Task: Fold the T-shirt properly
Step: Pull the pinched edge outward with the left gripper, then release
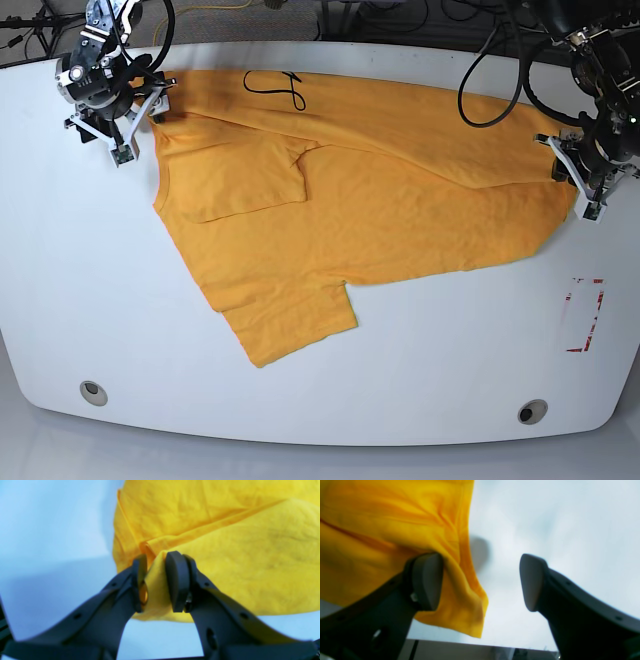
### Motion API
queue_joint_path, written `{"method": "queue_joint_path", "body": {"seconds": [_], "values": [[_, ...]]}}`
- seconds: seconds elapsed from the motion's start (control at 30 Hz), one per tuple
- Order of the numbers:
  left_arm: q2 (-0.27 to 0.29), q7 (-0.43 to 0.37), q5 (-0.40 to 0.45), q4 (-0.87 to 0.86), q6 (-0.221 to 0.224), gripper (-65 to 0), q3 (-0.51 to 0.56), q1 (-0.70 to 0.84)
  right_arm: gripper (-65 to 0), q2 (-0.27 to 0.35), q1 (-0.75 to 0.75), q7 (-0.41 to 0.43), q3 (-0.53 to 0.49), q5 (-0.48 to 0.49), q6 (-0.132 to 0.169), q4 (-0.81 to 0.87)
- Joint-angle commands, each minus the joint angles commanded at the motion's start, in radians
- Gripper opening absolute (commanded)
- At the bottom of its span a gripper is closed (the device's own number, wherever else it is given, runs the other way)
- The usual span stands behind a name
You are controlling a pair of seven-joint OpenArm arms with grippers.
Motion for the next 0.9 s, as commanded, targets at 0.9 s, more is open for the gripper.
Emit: {"method": "queue_joint_path", "body": {"seconds": [0.9], "values": [[-0.192, -0.180, -0.006, -0.141, 0.000, -49.2, -0.005, -0.089, -19.3, 0.006, 0.023, 0.002, 0.000, -0.002, 0.000, -0.003]]}}
